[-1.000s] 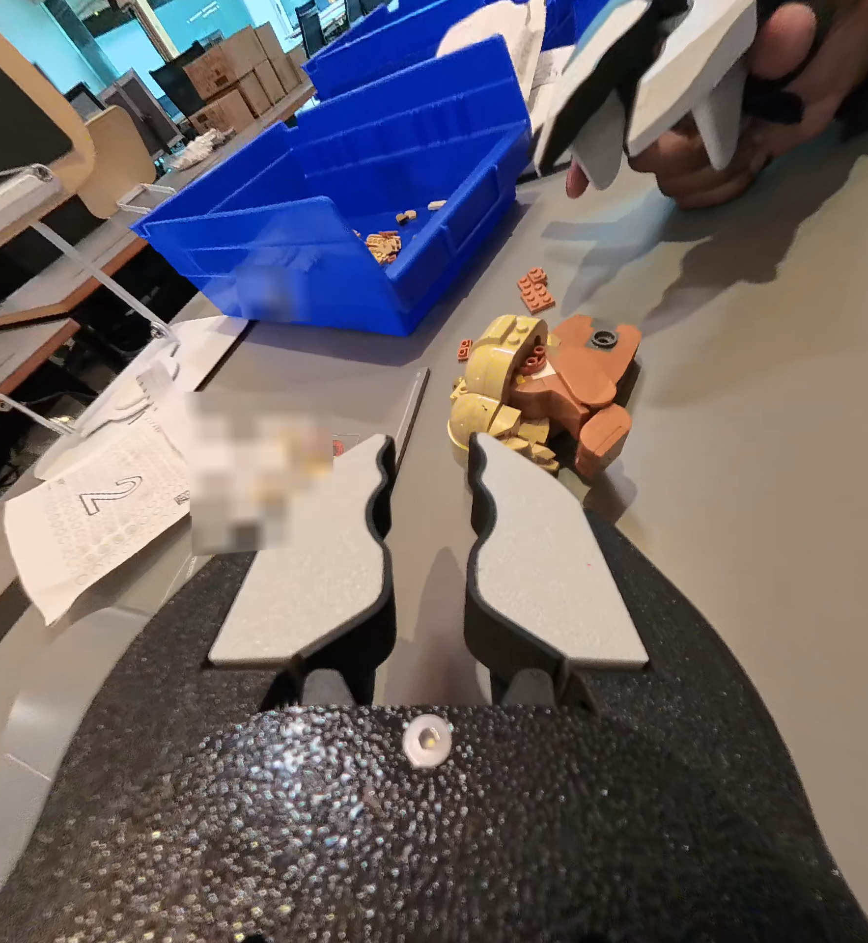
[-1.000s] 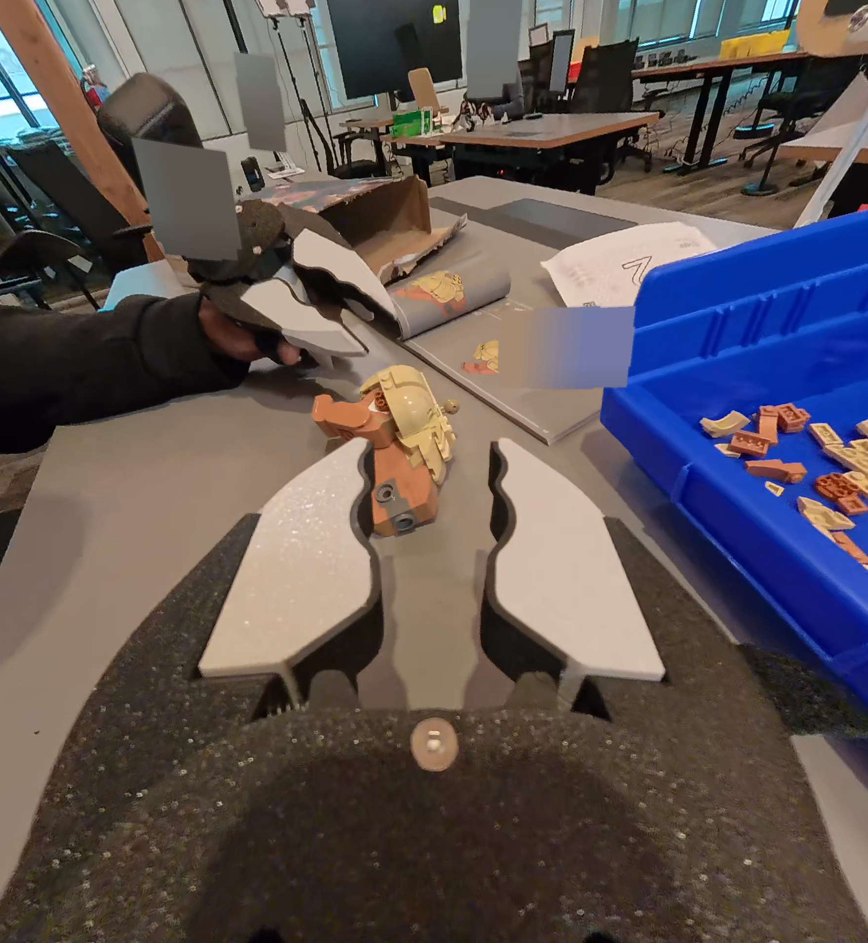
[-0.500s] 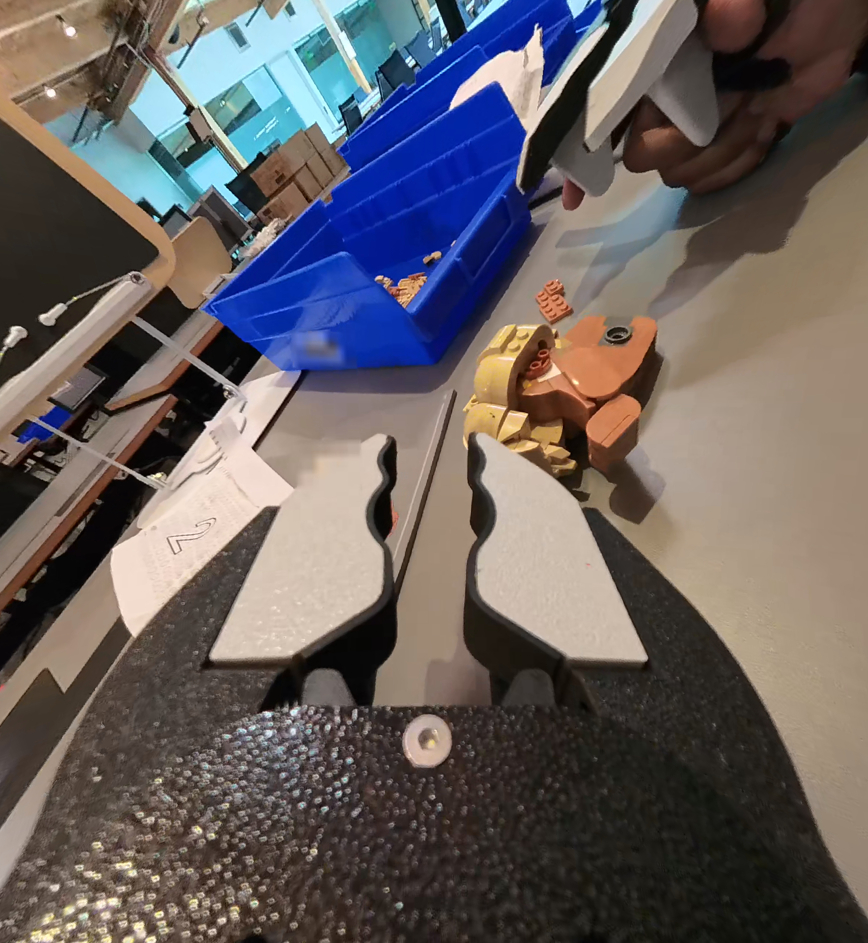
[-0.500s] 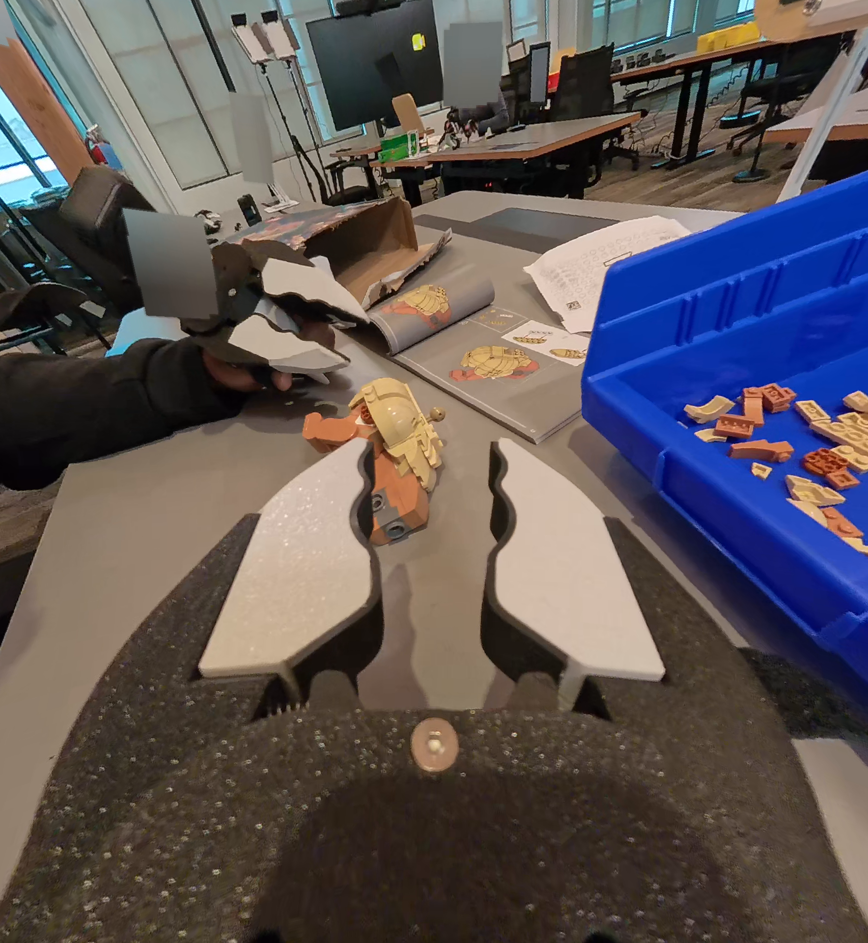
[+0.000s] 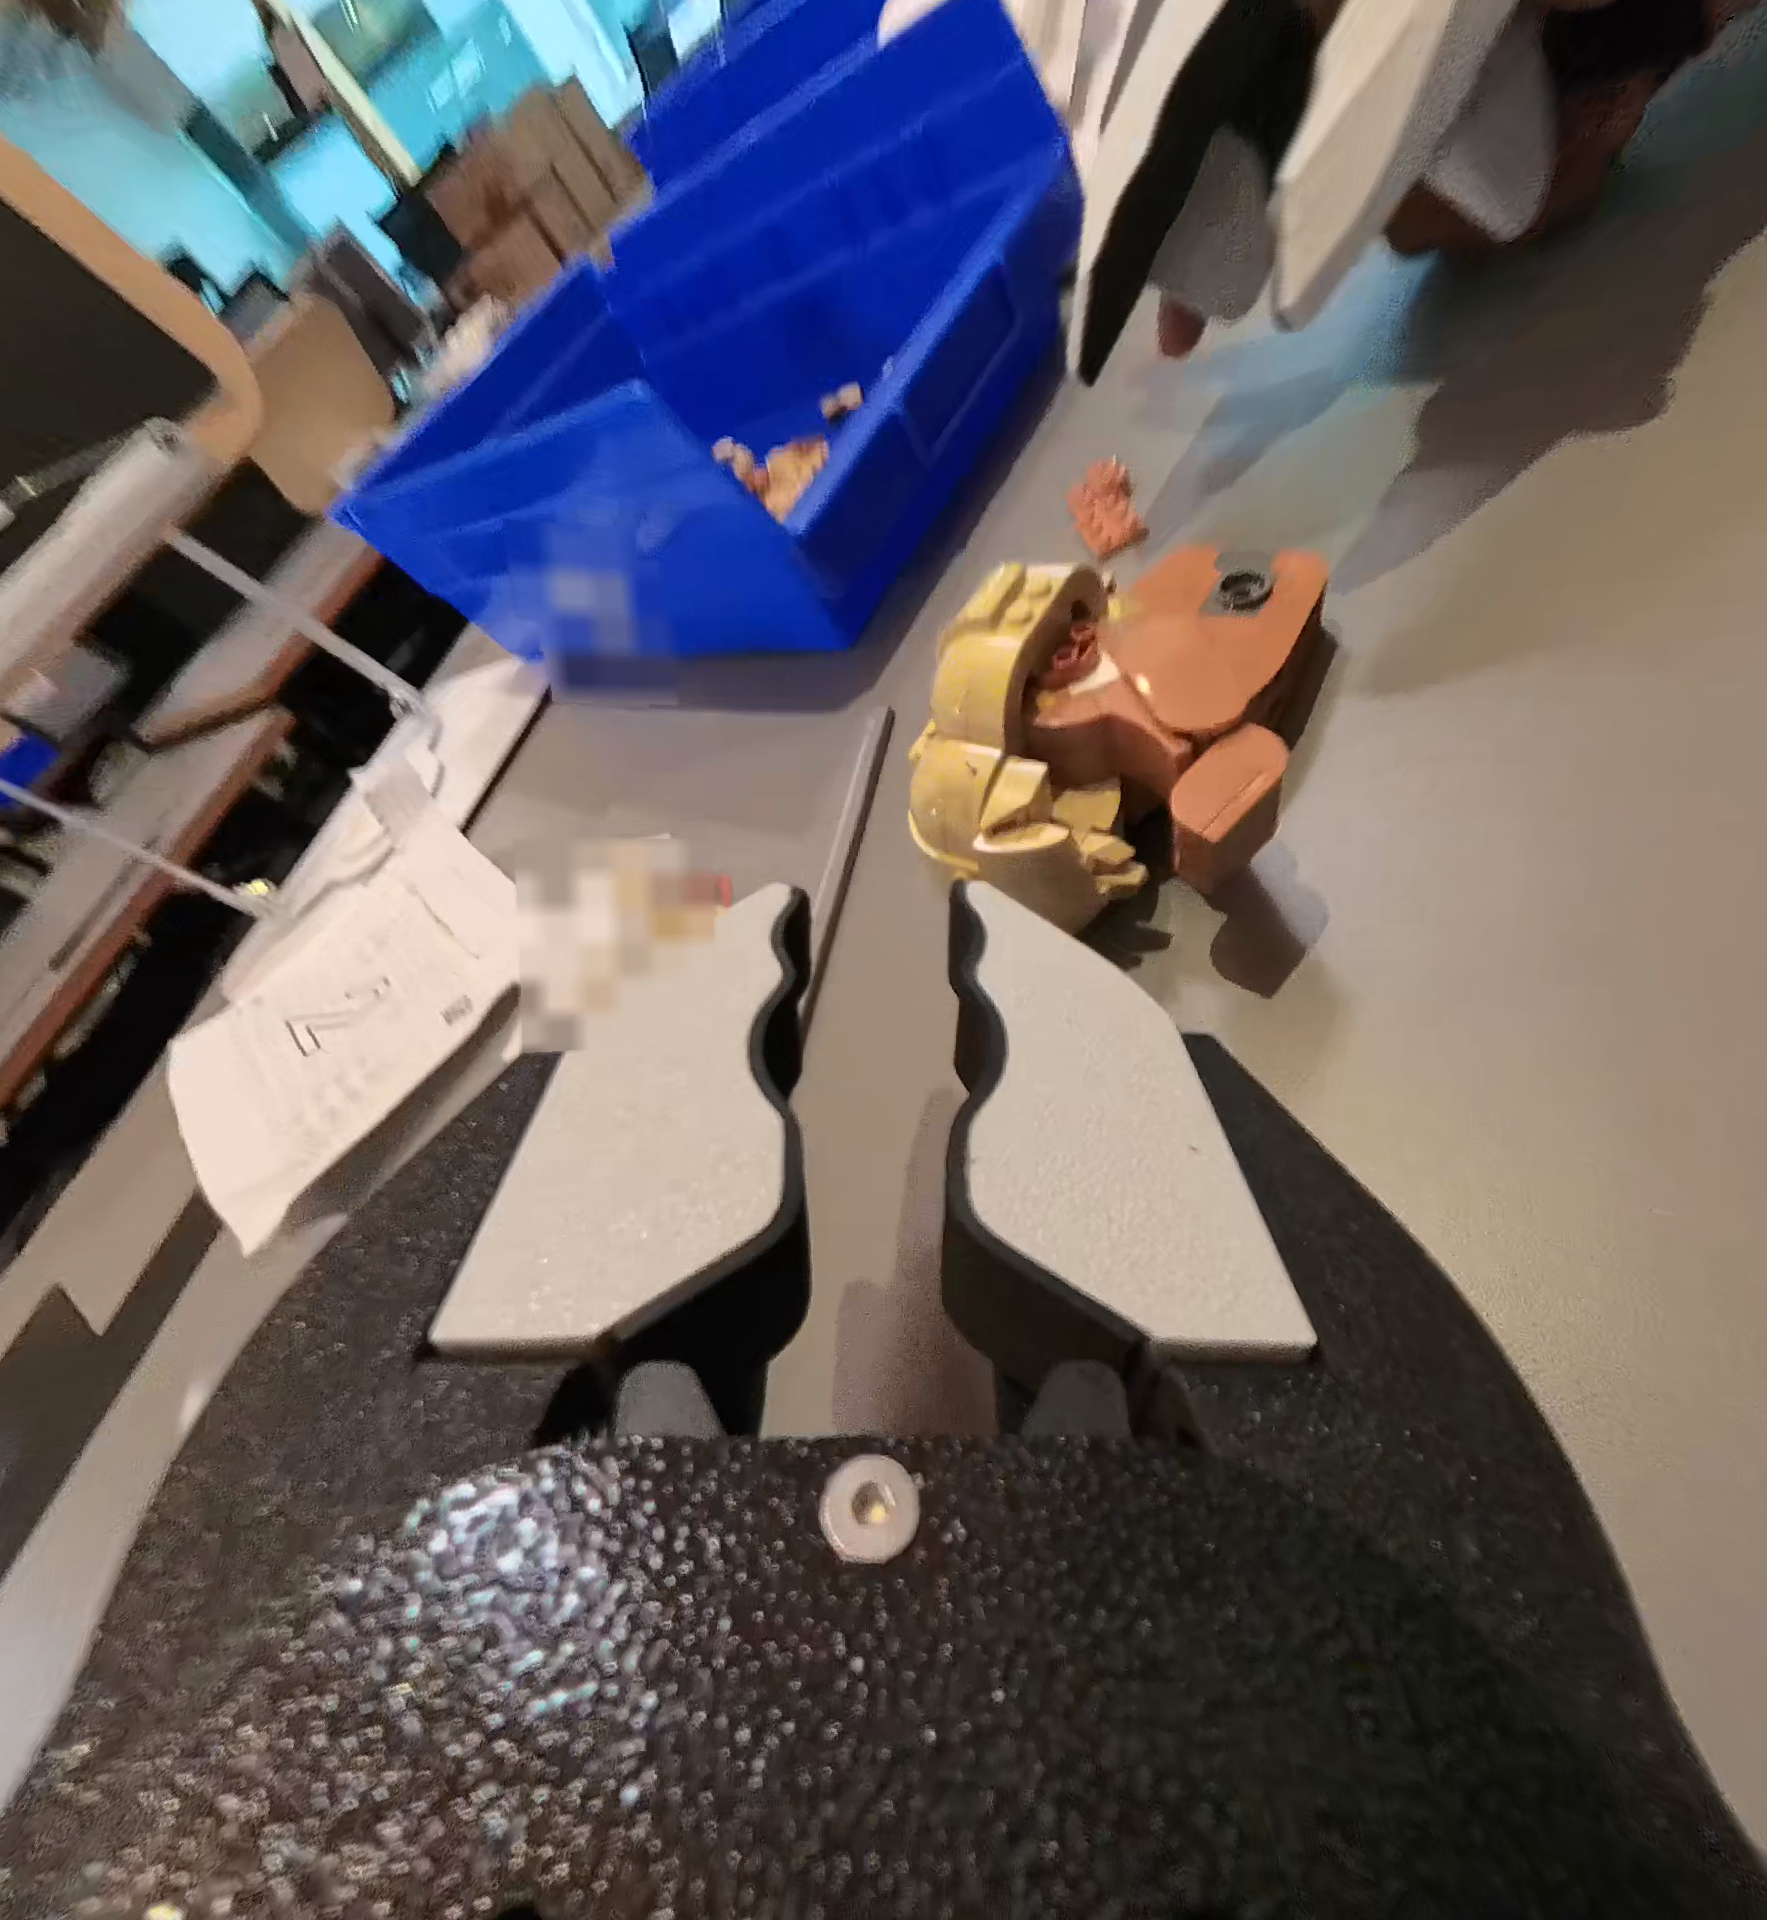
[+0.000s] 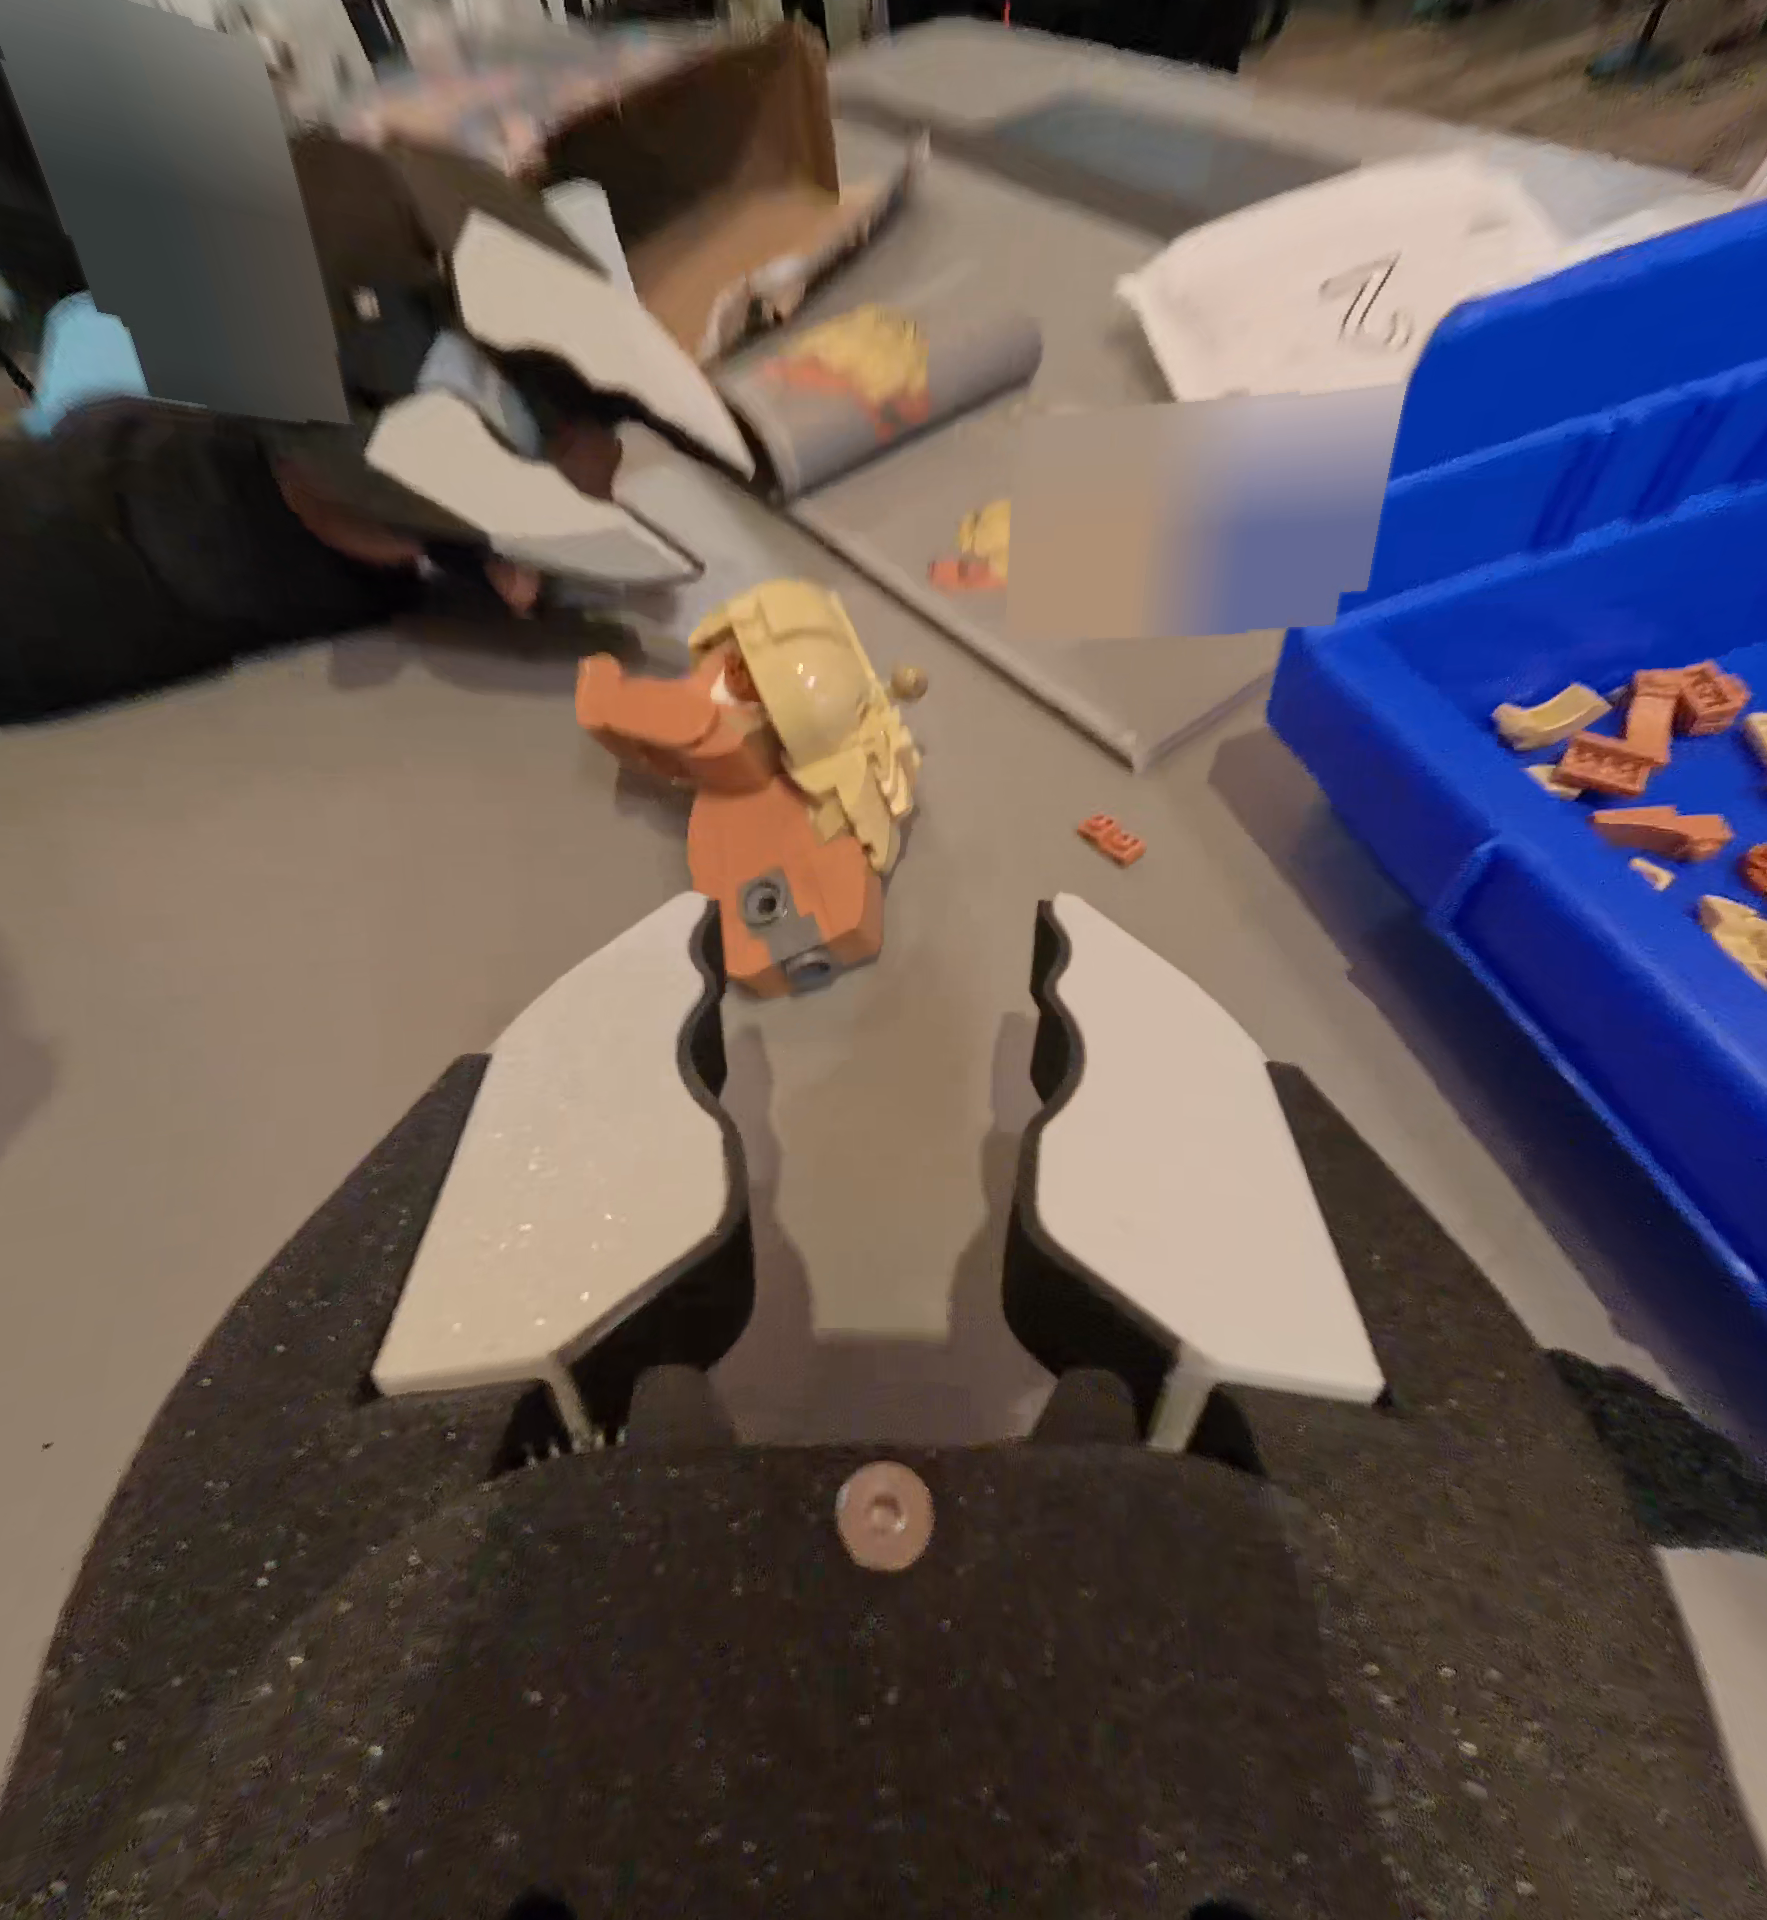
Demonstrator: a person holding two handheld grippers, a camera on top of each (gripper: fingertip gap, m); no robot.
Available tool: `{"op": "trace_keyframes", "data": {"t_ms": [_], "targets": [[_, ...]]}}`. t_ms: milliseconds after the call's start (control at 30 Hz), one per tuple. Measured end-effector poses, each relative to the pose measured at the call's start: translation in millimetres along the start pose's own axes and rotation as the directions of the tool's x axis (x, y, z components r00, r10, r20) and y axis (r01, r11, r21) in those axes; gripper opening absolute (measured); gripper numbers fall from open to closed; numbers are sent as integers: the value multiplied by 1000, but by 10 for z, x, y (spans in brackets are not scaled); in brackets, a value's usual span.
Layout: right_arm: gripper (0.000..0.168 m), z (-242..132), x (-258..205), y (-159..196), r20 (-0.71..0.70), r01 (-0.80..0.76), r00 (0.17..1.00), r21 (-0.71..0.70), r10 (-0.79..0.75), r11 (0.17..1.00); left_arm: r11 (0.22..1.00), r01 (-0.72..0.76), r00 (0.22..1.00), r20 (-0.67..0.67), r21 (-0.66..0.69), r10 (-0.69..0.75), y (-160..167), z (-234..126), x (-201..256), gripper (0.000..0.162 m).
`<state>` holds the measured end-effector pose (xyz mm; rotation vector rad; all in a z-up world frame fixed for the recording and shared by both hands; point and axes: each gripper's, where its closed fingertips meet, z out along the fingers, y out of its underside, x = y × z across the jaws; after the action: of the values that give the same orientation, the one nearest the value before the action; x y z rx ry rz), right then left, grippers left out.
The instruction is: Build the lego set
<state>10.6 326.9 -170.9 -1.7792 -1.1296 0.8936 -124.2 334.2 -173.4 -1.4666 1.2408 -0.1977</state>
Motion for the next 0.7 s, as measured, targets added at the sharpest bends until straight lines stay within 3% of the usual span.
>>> {"op": "trace_keyframes", "data": {"t_ms": [100, 267, 367, 500, 700], "targets": [[67, 159, -161, 160, 16, 77, 997, -157, -75, 985, 997, 10, 1000, -15, -77, -11, 87, 54, 24, 25], [72, 368, -111, 340, -76, 231, 960, -334, -271, 914, 997, 11, 1000, -15, -74, -12, 87, 32, 37, 25], [66, 462, -156, 343, -58, 239, 959, -356, -276, 904, 997, 18, 1000, -12, -72, -19, 83, 21, 35, 25], [45, 524, -187, 311, -61, 254, 954, -355, -294, 899, 997, 34, 999, -9, -71, -35, 80, 8, 28, 25], [45, 375, -155, 371, -84, 272, 942, -376, -325, 886, 998, 34, 999, -16, -53, -35, 53, -19, 53, 24]]}}
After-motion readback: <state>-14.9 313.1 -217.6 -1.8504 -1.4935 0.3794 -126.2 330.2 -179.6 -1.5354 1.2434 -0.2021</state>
